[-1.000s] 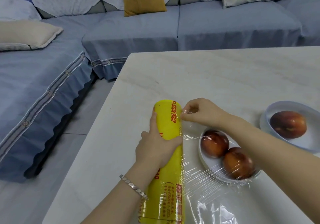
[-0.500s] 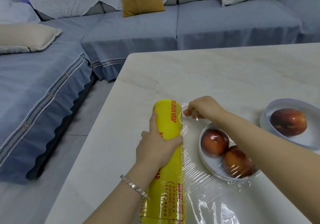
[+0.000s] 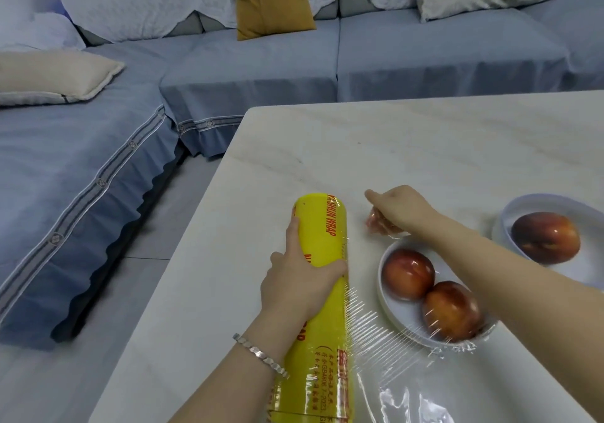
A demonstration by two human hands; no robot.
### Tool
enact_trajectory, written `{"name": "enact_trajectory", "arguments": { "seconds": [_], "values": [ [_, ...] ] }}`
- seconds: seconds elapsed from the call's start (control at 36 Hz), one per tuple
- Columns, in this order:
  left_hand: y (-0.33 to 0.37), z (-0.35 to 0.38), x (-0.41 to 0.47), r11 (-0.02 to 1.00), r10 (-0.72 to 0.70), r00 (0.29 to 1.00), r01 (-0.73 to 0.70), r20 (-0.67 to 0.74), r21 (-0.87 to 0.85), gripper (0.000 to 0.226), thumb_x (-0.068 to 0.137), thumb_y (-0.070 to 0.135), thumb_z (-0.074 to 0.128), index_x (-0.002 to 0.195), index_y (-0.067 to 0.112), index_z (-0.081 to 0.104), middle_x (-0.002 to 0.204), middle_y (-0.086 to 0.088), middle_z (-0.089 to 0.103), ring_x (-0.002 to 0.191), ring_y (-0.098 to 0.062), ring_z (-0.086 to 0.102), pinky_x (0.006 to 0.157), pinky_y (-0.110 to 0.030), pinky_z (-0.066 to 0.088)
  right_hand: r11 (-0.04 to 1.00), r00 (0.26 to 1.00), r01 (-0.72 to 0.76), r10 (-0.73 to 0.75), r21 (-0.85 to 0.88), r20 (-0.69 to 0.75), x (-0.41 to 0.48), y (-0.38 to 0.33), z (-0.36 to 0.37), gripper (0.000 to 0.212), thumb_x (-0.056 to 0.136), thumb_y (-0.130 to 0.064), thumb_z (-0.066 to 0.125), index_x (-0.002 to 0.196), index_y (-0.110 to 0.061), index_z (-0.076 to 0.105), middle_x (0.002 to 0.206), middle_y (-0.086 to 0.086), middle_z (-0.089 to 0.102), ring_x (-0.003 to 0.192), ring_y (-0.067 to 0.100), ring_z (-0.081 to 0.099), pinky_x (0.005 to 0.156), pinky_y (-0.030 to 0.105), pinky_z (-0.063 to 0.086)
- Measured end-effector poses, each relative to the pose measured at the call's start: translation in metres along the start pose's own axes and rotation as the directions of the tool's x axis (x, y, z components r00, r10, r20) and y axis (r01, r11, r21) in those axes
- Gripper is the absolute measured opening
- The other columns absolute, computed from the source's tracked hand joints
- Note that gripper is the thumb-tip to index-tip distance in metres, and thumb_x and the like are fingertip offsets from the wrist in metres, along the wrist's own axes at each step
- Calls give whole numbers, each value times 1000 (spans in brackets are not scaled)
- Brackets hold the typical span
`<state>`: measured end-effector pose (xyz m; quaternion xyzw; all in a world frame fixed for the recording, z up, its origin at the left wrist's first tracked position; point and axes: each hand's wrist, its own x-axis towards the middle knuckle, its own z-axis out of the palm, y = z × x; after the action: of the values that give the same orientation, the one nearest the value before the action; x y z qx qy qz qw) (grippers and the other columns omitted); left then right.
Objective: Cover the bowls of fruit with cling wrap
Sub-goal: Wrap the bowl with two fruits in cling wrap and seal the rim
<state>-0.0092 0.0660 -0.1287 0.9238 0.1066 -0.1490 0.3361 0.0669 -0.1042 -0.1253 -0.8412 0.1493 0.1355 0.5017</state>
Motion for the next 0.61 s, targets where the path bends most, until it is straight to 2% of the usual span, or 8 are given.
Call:
{"name": "enact_trajectory", "arguments": {
  "seconds": [0.08,0.17,0.22,0.28,0.33,0.39,0.47,0.61],
  "values": [
    [-1,-1,1,1000,3,1000,-3,0,-17,96,74,60,62,143,47,-5,122,-10,47,101,-29,55,77,-32,40,830,960,94,-223,-550,-171,-13,4,-8,39,87,-46,51,79,-12,67,90,11,70,89,28,60,76,32,45],
    [-2,-1,1,999,5,1000,-5,3,-38,97,74,58,63,143,47,-4,125,-11,46,104,-31,55,80,-34,41,805,920,131,-316,-578,-231,-26,4,-18,46,85,-49,53,112,-13,61,111,7,65,108,26,56,86,33,43],
    [-2,-1,1,999,8,1000,-7,6,-41,98,74,58,64,144,47,-4,126,-12,46,106,-33,55,82,-35,41,812,901,293,-411,-505,-137,-36,2,-20,48,85,-45,57,119,-13,58,119,6,62,111,23,56,93,31,40],
    [-2,-1,1,999,14,1000,-14,7,-44,98,72,59,64,144,48,-3,127,-12,46,106,-33,55,85,-38,43,744,877,449,-473,-495,84,-50,0,-15,50,83,-44,59,123,-14,56,128,5,57,119,19,51,101,26,33],
    [-3,-1,1,998,28,1000,-28,0,-54,96,72,64,62,143,48,-1,127,-11,48,106,-33,56,87,-40,46,686,865,502,-415,-527,283,-62,-1,-5,56,81,-49,60,127,-16,53,134,4,53,125,17,46,105,26,31],
    [-4,0,2,997,40,999,-41,-19,-61,82,80,64,50,143,49,0,126,-10,50,105,-32,56,90,-43,46,640,872,488,-335,-594,356,-68,0,5,61,78,-55,60,125,-17,54,131,6,55,122,21,48,103,33,36],
    [-5,1,3,997,40,998,-43,-39,-63,65,89,61,35,143,49,1,127,-11,51,107,-31,55,93,-44,45,620,892,452,-320,-641,320,-71,5,12,61,73,-60,61,118,-20,56,121,3,59,114,20,52,96,33,40],
    [-6,0,4,998,35,999,-37,-34,-58,64,90,59,37,143,48,2,127,-11,51,106,-31,55,91,-41,45,663,882,467,-395,-585,257,-67,12,15,32,69,-51,67,80,-22,57,101,0,65,98,21,59,81,30,45]
  ]
}}
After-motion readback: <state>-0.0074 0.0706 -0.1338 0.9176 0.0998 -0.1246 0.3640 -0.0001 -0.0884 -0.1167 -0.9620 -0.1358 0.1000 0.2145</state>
